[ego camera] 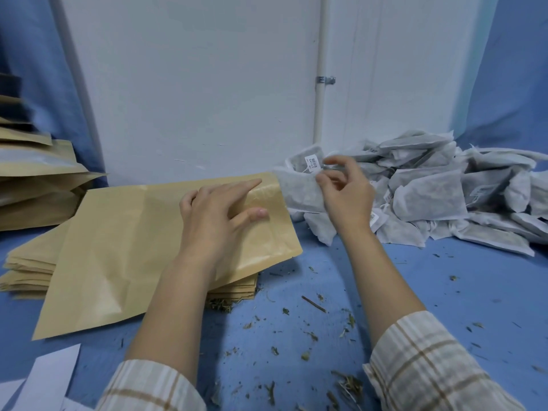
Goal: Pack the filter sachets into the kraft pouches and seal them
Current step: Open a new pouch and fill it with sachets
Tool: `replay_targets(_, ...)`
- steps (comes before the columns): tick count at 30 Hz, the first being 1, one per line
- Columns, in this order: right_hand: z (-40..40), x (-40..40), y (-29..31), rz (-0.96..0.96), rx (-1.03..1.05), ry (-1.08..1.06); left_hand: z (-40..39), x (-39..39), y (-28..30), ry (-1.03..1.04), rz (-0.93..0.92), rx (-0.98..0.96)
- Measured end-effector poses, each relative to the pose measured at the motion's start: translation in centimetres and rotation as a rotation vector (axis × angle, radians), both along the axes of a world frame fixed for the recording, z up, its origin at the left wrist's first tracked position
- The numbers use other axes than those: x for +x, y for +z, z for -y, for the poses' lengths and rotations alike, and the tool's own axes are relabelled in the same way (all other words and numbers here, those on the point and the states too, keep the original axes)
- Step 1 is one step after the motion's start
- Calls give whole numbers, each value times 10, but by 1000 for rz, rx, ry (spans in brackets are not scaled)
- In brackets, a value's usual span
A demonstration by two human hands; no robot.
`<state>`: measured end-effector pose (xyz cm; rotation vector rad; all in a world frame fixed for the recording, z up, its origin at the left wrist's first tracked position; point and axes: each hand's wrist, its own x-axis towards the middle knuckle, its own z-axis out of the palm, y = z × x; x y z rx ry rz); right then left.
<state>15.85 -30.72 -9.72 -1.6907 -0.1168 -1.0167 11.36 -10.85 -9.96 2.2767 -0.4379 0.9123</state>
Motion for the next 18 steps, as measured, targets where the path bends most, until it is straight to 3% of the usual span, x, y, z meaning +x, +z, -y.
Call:
replay_targets(6, 3, -1, -4, -58, 23, 207, -6, 0, 8, 64, 7, -74)
replay_targets(10, 1, -6, 0, -149, -23, 390, 2, -9, 12, -62, -32, -90)
replay_targets(16, -35, -7, -4, -152, -329, 271, 8, -12, 18, -225, -128, -35)
replay_targets(18, -40, -9, -1, -187, -230, 374, 5, -10, 18, -199, -132, -52)
